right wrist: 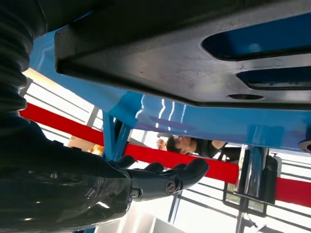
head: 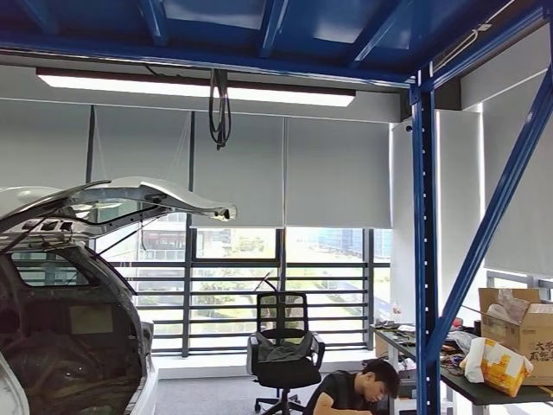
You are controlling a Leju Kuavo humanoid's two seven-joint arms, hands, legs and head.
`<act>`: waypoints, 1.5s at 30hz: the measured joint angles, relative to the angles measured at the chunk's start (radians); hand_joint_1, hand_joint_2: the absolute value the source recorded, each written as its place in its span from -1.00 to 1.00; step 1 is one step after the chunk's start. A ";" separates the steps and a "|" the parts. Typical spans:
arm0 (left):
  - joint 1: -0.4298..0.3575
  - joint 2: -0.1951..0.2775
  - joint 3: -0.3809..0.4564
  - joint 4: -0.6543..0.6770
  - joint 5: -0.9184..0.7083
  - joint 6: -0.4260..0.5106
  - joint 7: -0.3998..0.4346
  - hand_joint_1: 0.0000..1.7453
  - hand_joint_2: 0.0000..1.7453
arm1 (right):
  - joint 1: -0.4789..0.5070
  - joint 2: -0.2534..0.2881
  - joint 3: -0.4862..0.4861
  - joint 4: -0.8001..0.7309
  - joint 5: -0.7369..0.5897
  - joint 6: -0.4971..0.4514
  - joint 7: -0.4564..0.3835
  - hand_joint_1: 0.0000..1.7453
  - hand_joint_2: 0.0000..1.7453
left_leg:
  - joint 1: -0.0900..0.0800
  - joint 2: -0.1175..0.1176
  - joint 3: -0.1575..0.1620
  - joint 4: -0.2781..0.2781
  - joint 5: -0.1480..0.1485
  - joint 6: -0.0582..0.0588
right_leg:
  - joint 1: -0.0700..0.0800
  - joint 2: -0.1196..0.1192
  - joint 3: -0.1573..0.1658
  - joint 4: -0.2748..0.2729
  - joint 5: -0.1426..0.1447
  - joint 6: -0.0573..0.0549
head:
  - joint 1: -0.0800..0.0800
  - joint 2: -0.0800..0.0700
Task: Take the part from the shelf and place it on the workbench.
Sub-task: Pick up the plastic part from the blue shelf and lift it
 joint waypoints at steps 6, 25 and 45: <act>-0.001 -0.003 0.002 0.000 -0.011 0.000 -0.004 -1.00 -1.00 | -0.019 0.013 -0.001 0.045 0.019 -0.023 -0.018 -1.00 1.00 | 0.000 0.000 0.000 0.000 0.000 0.000 | 0.000 0.000 0.000 0.000 0.000 0.000 | 0.000 0.000; -0.015 -0.020 0.025 0.000 -0.051 -0.003 -0.017 -1.00 -1.00 | -0.073 0.124 0.035 0.119 0.051 -0.027 -0.104 -1.00 1.00 | 0.000 0.000 0.000 0.000 0.000 0.000 | 0.000 0.000 0.000 0.000 0.000 0.000 | 0.000 0.000; -0.034 -0.035 0.055 0.000 -0.085 -0.014 -0.022 -1.00 -1.00 | -0.131 0.196 0.099 0.243 -0.094 0.055 -0.198 -1.00 1.00 | 0.000 0.000 0.000 0.000 0.000 0.000 | 0.000 0.000 0.000 0.000 0.000 0.000 | 0.000 0.000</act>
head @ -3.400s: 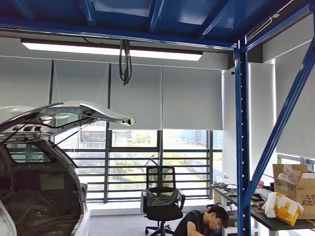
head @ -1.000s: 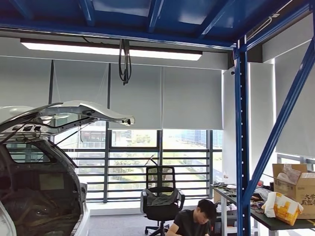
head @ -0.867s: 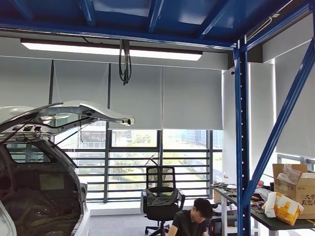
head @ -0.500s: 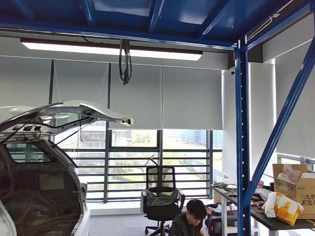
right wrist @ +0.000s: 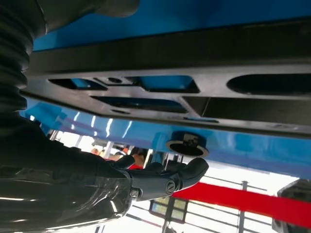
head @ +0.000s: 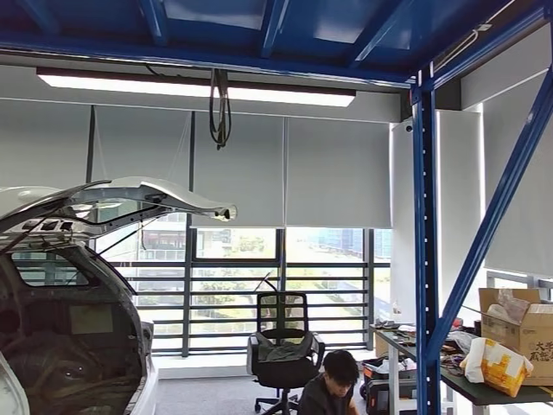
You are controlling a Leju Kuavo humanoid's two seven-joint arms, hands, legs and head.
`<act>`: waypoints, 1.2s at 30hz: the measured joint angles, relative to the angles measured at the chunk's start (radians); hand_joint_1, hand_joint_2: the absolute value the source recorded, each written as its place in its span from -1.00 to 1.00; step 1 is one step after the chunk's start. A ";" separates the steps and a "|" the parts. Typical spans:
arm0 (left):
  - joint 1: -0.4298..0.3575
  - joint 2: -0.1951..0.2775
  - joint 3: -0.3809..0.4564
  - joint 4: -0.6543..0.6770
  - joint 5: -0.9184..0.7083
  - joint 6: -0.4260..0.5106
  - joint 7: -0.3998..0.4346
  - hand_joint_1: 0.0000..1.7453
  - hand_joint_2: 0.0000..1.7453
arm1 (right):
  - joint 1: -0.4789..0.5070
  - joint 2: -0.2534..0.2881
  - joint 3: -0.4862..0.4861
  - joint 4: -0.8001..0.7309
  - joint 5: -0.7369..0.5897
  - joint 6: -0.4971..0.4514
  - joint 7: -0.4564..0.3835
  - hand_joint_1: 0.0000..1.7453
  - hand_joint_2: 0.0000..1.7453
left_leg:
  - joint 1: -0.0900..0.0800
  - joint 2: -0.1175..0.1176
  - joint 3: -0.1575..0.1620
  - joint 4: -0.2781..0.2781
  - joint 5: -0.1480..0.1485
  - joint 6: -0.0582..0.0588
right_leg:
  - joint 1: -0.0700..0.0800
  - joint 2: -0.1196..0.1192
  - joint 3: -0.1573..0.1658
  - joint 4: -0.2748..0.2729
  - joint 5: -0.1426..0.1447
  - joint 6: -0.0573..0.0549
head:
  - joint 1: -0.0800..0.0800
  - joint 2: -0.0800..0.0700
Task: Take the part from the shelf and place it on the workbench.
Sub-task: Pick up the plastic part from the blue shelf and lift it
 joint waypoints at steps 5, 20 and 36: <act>-0.006 -0.006 0.011 0.000 -0.007 -0.005 0.000 -1.00 -1.00 | -0.011 0.013 0.017 0.059 -0.020 0.002 -0.001 -1.00 1.00 | 0.000 0.000 0.000 0.000 0.000 0.000 | 0.000 0.000 0.000 0.000 0.000 0.000 | 0.000 0.000; -0.019 -0.022 0.033 0.000 -0.027 0.018 -0.034 -1.00 -1.00 | -0.030 0.029 0.071 0.150 0.055 -0.114 0.121 1.00 1.00 | 0.000 0.000 0.001 0.000 0.000 0.000 | 0.000 0.000 0.001 0.000 0.000 0.000 | 0.000 0.000; -0.022 -0.024 0.047 0.000 -0.050 0.026 -0.062 -1.00 -1.00 | -0.014 0.002 0.091 0.134 0.118 -0.163 0.166 1.00 1.00 | 0.000 0.000 0.001 0.000 0.000 0.000 | 0.000 0.000 0.000 0.000 0.000 0.000 | 0.000 0.000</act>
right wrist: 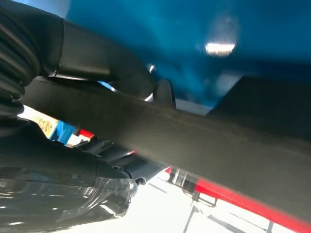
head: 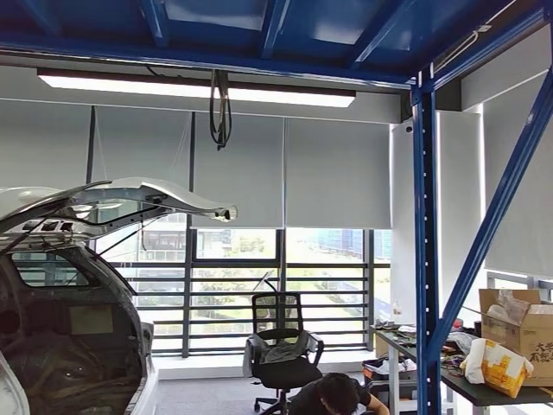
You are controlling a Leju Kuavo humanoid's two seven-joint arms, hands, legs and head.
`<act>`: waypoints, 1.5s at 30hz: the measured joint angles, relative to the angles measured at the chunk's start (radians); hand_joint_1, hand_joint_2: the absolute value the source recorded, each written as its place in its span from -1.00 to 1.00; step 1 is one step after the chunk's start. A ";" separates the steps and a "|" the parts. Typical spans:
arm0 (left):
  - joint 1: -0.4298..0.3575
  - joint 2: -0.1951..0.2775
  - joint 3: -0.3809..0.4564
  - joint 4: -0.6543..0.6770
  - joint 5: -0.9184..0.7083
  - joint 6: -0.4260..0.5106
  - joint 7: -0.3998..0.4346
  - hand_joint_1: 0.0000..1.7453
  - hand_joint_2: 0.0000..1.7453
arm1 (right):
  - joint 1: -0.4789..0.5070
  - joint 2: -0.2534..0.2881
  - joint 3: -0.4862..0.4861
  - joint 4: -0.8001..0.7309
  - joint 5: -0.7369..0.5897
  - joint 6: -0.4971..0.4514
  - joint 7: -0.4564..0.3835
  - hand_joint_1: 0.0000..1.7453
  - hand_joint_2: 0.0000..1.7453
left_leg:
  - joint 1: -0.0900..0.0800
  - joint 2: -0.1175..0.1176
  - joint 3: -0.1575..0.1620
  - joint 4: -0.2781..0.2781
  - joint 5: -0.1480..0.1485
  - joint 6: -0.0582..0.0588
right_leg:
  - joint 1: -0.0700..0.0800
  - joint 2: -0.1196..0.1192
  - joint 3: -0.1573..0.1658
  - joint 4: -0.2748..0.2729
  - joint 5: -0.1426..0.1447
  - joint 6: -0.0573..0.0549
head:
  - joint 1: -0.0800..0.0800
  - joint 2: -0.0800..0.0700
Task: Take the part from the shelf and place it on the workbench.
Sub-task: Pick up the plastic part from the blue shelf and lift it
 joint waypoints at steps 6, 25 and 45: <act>0.001 -0.001 0.001 0.000 -0.038 -0.018 -0.045 -1.00 0.00 | 0.024 -0.019 -0.013 -0.023 0.027 0.000 0.002 1.00 1.00 | 0.000 0.000 0.000 0.000 0.000 0.000 | 0.000 0.000 0.000 0.000 0.000 0.000 | 0.000 0.000; 0.014 -0.001 0.029 0.000 -0.079 -0.031 -0.050 -1.00 1.00 | 0.122 -0.066 -0.128 -0.370 0.041 0.011 -0.040 1.00 1.00 | 0.000 0.000 -0.001 0.000 0.000 0.000 | 0.000 0.000 -0.001 0.000 0.000 0.000 | 0.000 0.000; 0.016 -0.001 0.118 0.000 -0.074 -0.013 -0.105 -1.00 1.00 | 0.558 -0.093 -0.330 -1.097 -0.856 0.164 -0.394 1.00 1.00 | 0.000 0.000 -0.002 0.000 -0.001 -0.001 | 0.000 0.000 -0.002 -0.001 0.000 0.000 | 0.000 0.000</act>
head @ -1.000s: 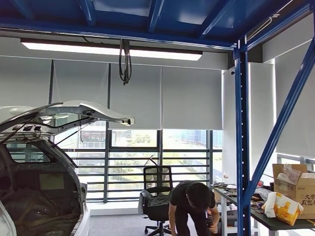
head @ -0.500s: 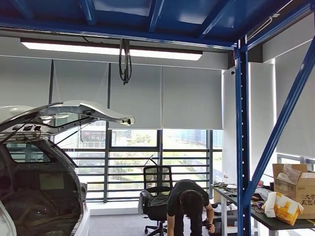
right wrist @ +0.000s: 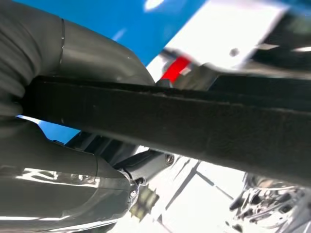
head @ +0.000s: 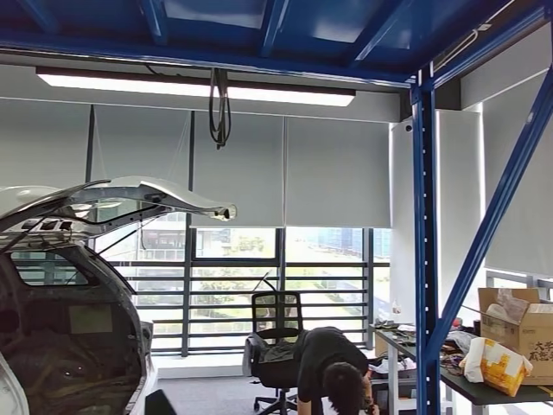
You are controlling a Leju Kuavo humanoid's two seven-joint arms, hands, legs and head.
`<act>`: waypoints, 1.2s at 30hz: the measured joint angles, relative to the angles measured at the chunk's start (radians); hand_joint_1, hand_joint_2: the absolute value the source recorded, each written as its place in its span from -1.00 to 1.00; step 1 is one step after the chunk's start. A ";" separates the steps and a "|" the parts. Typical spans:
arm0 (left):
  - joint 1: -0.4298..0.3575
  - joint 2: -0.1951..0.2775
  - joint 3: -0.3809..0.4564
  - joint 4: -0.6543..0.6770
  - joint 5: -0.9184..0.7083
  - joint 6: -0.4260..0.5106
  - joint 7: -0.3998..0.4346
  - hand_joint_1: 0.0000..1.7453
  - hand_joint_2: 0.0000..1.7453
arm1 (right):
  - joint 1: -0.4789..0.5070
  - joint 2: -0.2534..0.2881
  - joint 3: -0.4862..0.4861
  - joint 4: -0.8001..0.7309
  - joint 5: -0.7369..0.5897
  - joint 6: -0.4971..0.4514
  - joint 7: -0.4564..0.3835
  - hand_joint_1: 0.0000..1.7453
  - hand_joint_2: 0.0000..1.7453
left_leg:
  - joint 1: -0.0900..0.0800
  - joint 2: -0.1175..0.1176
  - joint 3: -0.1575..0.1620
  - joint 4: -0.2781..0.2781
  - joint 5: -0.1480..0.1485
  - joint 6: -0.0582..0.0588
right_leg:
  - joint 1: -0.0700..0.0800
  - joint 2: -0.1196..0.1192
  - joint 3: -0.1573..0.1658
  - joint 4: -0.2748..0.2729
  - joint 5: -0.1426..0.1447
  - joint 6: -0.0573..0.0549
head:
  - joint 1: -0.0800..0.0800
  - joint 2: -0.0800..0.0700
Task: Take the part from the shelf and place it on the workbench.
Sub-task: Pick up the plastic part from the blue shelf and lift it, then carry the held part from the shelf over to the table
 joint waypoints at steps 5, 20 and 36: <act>0.003 0.000 0.010 0.000 -0.015 -0.009 -0.019 -1.00 1.00 | 0.049 -0.011 -0.029 -0.057 -0.177 0.106 -0.011 1.00 1.00 | 0.000 0.000 0.001 0.000 0.000 0.000 | 0.000 0.000 0.001 0.000 0.000 0.000 | 0.000 0.000; 0.020 0.000 0.031 0.000 -0.058 -0.019 -0.031 -1.00 1.00 | 0.075 -0.073 -0.036 -0.069 -0.353 0.212 -0.072 1.00 1.00 | 0.000 0.000 0.000 0.000 0.000 0.000 | 0.000 0.000 0.001 0.000 0.000 0.000 | 0.000 0.000; 0.020 0.002 0.038 0.000 -0.091 -0.025 -0.004 -1.00 1.00 | -0.005 -0.140 -0.026 -0.127 -0.422 0.273 -0.054 1.00 1.00 | 0.010 0.004 0.013 -0.017 0.008 0.018 | -0.013 0.000 -0.122 0.243 -0.107 0.029 | 0.000 0.000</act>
